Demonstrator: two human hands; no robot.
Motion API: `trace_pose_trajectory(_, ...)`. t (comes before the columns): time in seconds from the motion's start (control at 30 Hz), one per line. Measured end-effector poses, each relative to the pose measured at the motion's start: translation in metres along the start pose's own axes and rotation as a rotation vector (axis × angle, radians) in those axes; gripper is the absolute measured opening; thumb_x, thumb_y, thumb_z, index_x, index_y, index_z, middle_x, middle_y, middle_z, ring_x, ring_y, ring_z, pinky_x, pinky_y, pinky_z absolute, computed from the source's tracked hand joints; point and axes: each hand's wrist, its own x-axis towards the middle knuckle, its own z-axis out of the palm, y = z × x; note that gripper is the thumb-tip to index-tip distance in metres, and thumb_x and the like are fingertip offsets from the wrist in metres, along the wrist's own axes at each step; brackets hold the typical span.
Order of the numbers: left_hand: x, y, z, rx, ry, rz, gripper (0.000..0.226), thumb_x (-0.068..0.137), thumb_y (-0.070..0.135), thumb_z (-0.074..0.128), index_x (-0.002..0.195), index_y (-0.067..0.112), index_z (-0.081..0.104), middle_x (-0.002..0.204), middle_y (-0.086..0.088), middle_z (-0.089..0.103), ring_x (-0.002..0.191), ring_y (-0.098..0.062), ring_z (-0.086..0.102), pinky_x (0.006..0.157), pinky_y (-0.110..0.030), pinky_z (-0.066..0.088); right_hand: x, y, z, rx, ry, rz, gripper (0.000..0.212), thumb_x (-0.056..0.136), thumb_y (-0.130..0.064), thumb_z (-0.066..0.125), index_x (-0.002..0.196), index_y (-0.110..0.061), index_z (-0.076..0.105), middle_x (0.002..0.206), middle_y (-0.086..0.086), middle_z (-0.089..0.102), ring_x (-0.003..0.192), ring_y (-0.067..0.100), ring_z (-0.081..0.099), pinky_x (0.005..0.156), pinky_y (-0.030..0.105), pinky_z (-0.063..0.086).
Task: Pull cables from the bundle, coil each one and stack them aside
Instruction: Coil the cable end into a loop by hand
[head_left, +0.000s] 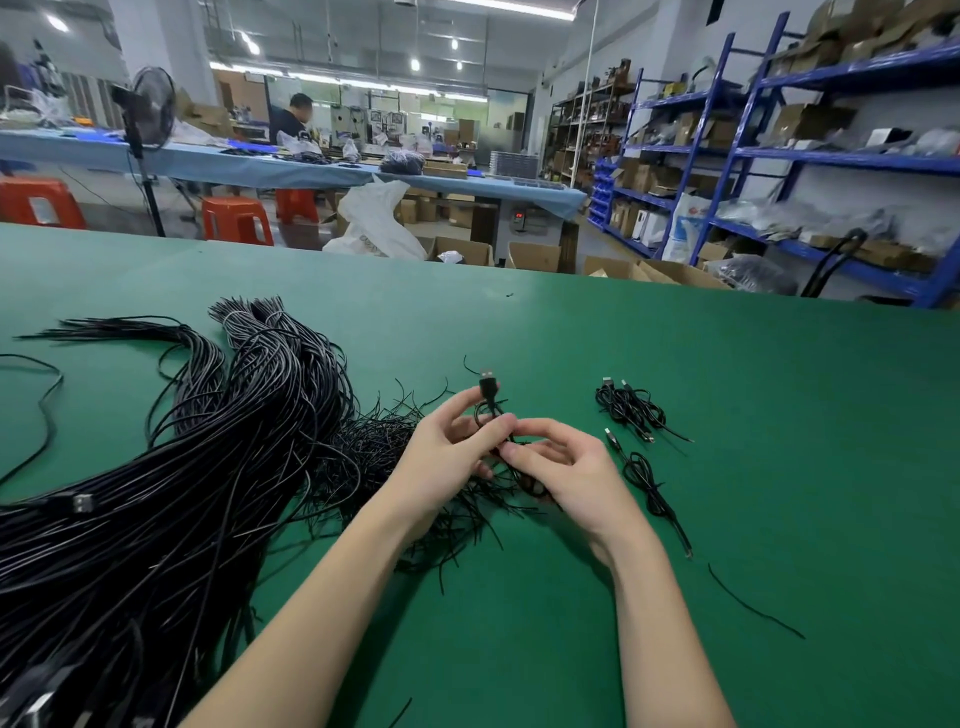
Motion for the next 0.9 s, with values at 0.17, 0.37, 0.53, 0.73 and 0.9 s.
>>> trace_pose_trajectory(0.17, 0.003, 0.006, -0.010, -0.001, 0.013, 0.015, 0.018, 0.097, 0.026, 0.067, 0.111, 0.024, 0.076, 0.096, 0.001, 0.076, 0.078, -0.013, 0.068, 0.065, -0.023, 0.056, 0.001, 0.001, 0.002, 0.090, -0.009, 0.012, 0.019, 0.089, -0.010, 0.076, 0.105, -0.019, 0.073, 0.076, 0.004, 0.070, 0.062, 0.015, 0.063, 0.056, 0.024, 0.054)
trace_pose_trajectory(0.37, 0.005, 0.013, -0.016, -0.128, 0.134, -0.014, 0.012, 0.098, 0.020, 0.064, 0.110, 0.017, 0.068, 0.093, -0.006, 0.075, 0.071, -0.019, 0.069, 0.068, -0.027, 0.060, 0.002, 0.002, 0.007, 0.252, 0.038, 0.016, 0.018, 0.088, 0.002, 0.073, 0.103, -0.005, 0.067, 0.079, 0.009, 0.073, 0.072, 0.020, 0.071, 0.067, 0.026, 0.061)
trace_pose_trajectory(0.53, 0.003, 0.017, -0.018, -0.238, 0.140, -0.094, 0.012, 0.094, 0.016, 0.069, 0.106, 0.012, 0.070, 0.096, -0.005, 0.076, 0.071, -0.019, 0.070, 0.067, -0.026, 0.060, 0.003, 0.003, 0.011, 0.307, 0.072, 0.009, 0.018, 0.087, 0.003, 0.074, 0.102, -0.004, 0.068, 0.079, 0.010, 0.074, 0.073, 0.022, 0.073, 0.069, 0.024, 0.061)
trace_pose_trajectory(0.73, 0.004, 0.017, -0.019, -0.372, 0.143, -0.194, 0.015, 0.085, 0.014, 0.077, 0.099, 0.011, 0.078, 0.098, -0.002, 0.077, 0.071, -0.013, 0.074, 0.069, -0.021, 0.059, 0.001, 0.002, 0.013, 0.318, 0.106, -0.005, 0.017, 0.086, 0.000, 0.076, 0.100, -0.009, 0.069, 0.083, 0.011, 0.075, 0.072, 0.020, 0.074, 0.063, 0.023, 0.059)
trace_pose_trajectory(0.9, 0.005, 0.016, -0.017, -0.417, 0.100, -0.196, 0.031, 0.086, 0.013, 0.075, 0.117, 0.011, 0.070, 0.105, -0.004, 0.074, 0.080, -0.013, 0.072, 0.079, -0.023, 0.058, 0.002, 0.001, 0.020, 0.206, 0.135, -0.010, 0.026, 0.085, -0.012, 0.080, 0.107, -0.013, 0.066, 0.091, 0.009, 0.078, 0.070, 0.015, 0.071, 0.056, 0.022, 0.056)
